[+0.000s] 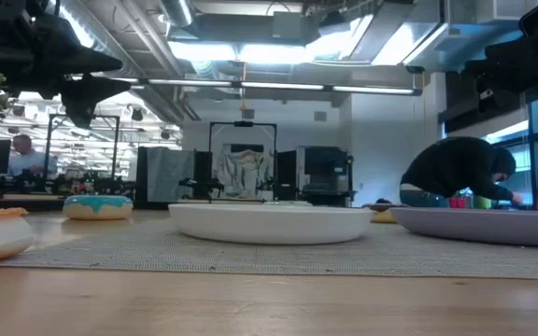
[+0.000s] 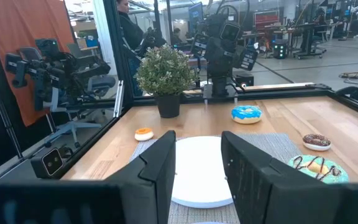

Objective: Pick & Place donuts

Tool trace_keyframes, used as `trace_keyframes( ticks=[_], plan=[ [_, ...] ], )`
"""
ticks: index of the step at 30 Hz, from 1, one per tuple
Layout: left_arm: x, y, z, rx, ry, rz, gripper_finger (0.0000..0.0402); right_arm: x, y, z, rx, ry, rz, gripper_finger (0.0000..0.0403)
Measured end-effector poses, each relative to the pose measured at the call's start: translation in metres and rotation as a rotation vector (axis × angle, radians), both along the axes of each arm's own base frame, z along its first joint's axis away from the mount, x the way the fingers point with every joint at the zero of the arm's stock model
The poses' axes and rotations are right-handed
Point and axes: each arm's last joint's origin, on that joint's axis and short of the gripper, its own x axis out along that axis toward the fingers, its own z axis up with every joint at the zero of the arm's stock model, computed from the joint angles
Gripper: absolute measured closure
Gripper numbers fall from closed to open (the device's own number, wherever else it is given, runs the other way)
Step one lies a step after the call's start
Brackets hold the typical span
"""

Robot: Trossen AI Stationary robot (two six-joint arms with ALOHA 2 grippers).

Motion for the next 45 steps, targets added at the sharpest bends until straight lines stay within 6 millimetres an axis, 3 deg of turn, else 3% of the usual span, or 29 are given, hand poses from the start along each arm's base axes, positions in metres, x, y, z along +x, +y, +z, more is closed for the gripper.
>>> trace_keyframes(
  ticks=[21, 30, 35, 40, 45],
  plan=[
    [0.0, 0.0, 0.0, 0.0, 0.0, 0.0, 0.0233, 0.0, -0.001, 0.003, 0.137, -0.01, -0.009, 0.0272],
    [0.0, 0.0, 0.0, 0.0, 0.0, 0.0, 0.0233, -0.001, -0.011, 0.007, 0.202, -0.074, -0.356, 0.0272],
    [0.0, 0.0, 0.0, 0.0, 0.0, 0.001, 0.0233, -0.004, -0.017, 0.026, 0.262, -0.212, -0.5, 0.0272],
    [0.0, 0.0, 0.0, 0.0, 0.0, 0.0, 0.0233, -0.003, -0.023, 0.07, 0.285, -0.238, -0.614, 0.0272],
    [-0.001, 0.003, 0.002, 0.057, -0.009, 0.102, 0.0233, 0.017, -0.026, 0.116, 0.326, 0.023, -0.684, 0.0272]
  ],
)
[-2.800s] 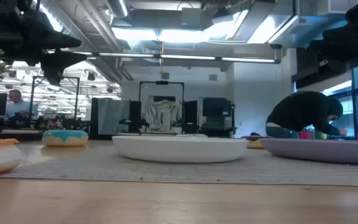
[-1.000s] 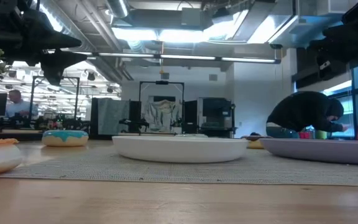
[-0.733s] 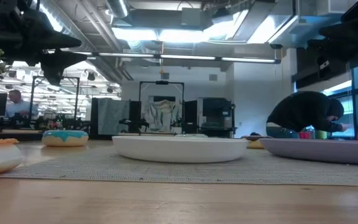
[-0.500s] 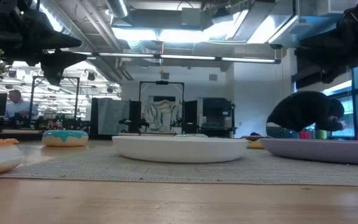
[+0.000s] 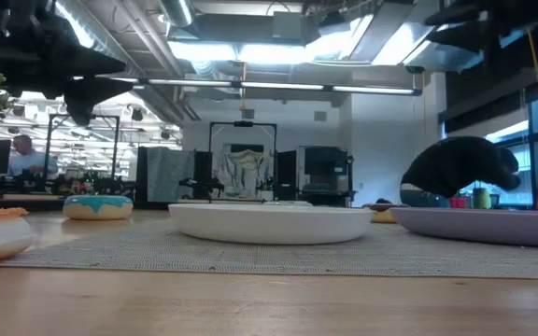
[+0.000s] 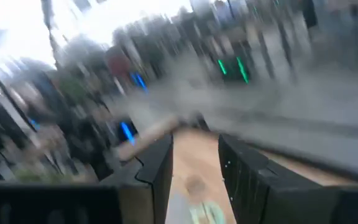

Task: Pick & Place donuts
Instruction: Put the large black donut on the purple plate

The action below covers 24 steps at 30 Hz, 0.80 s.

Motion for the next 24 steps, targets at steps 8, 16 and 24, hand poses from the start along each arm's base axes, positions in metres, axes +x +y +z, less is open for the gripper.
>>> trace_keyframes(
  ticks=[8, 16, 24],
  plan=[
    [-0.003, 0.005, 0.01, -0.086, -0.129, 0.186, 0.0233, 0.06, -0.031, 0.032, 0.264, 0.474, -0.231, 0.0272],
    [-0.004, 0.008, 0.01, -0.035, -0.107, 0.297, 0.0233, 0.109, -0.082, -0.021, 0.456, 0.843, -0.128, 0.0272],
    [-0.005, 0.009, 0.009, -0.043, -0.109, 0.321, 0.0233, 0.106, -0.137, -0.066, 0.613, 0.98, -0.13, 0.0218]
  ],
)
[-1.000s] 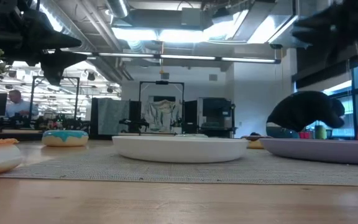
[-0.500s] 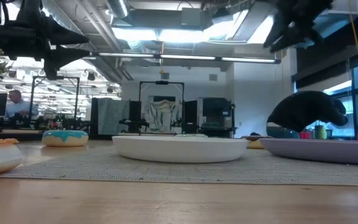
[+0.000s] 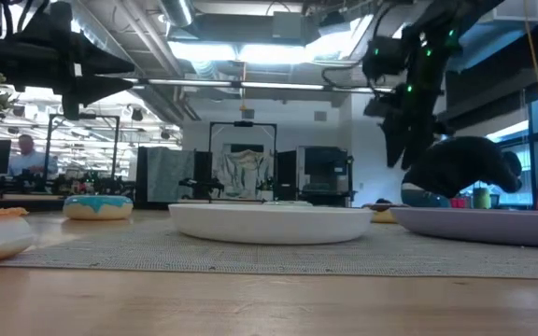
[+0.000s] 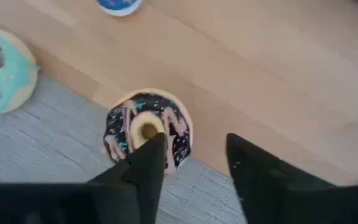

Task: Pick & Place donuts
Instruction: Put the large black donut on the purple plate

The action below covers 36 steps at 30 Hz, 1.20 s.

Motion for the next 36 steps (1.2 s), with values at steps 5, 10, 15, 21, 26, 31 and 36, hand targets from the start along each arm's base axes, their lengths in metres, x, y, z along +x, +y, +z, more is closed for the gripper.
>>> trace_keyframes(
  ticks=[5, 10, 15, 21, 26, 31, 36],
  plan=[
    [0.0, 0.001, 0.0, -0.003, 0.0, 0.021, 0.0233, -0.005, -0.022, -0.011, -0.013, 0.036, -0.039, 0.0148],
    [0.0, 0.001, 0.0, -0.004, 0.001, 0.027, 0.0233, 0.0, -0.022, -0.022, 0.007, 0.079, -0.013, 0.011],
    [0.0, 0.001, -0.001, -0.005, 0.009, 0.033, 0.0233, 0.013, -0.01, -0.033, 0.024, 0.119, 0.068, 0.0103],
    [-0.001, 0.002, -0.001, -0.014, 0.009, 0.088, 0.0233, 0.022, -0.007, -0.051, 0.075, 0.158, 0.087, 0.0102],
    [-0.002, 0.003, -0.001, -0.02, 0.009, 0.125, 0.0233, 0.027, -0.009, -0.067, 0.135, 0.167, 0.083, 0.0114],
    [-0.002, 0.003, -0.001, -0.021, 0.009, 0.131, 0.0233, 0.031, -0.011, -0.079, 0.161, 0.174, 0.088, 0.0154],
    [-0.002, 0.003, -0.001, -0.021, 0.009, 0.131, 0.0233, 0.032, -0.011, -0.079, 0.152, 0.178, 0.09, 0.0216]
  ],
)
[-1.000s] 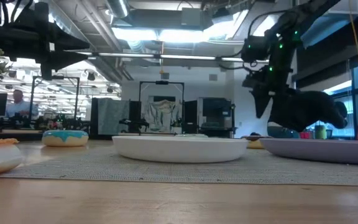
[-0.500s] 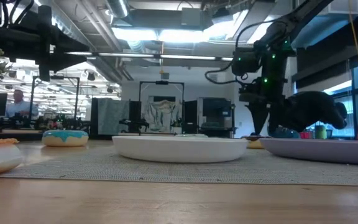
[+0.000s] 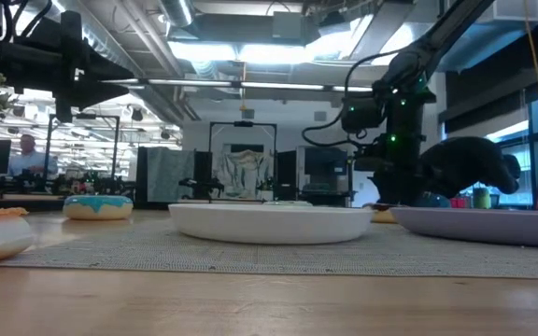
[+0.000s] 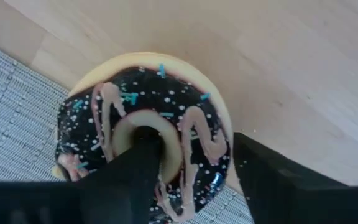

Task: Pick & Place donuts
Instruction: Put the large black donut on the purple plate

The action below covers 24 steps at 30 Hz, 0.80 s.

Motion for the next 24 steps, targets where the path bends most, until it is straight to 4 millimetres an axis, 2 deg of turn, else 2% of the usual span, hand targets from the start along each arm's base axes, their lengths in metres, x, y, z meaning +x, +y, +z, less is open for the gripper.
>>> trace_keyframes(
  ticks=[8, 13, 17, 24],
  plan=[
    [0.0, 0.0, 0.0, 0.032, 0.026, 0.006, 0.0233, -0.003, 0.001, 0.01, -0.017, -0.017, 0.024, 0.0301],
    [0.0, 0.0, 0.0, 0.032, 0.027, 0.006, 0.0233, -0.009, 0.008, 0.03, 0.005, -0.073, 0.063, 0.0326],
    [0.0, 0.0, 0.0, 0.032, 0.026, 0.006, 0.0233, -0.015, 0.028, 0.05, 0.1, -0.122, 0.119, 0.0329],
    [0.0, 0.0, 0.0, 0.044, 0.036, 0.008, 0.0233, -0.025, 0.083, 0.075, 0.182, -0.074, 0.105, 0.0327]
  ],
)
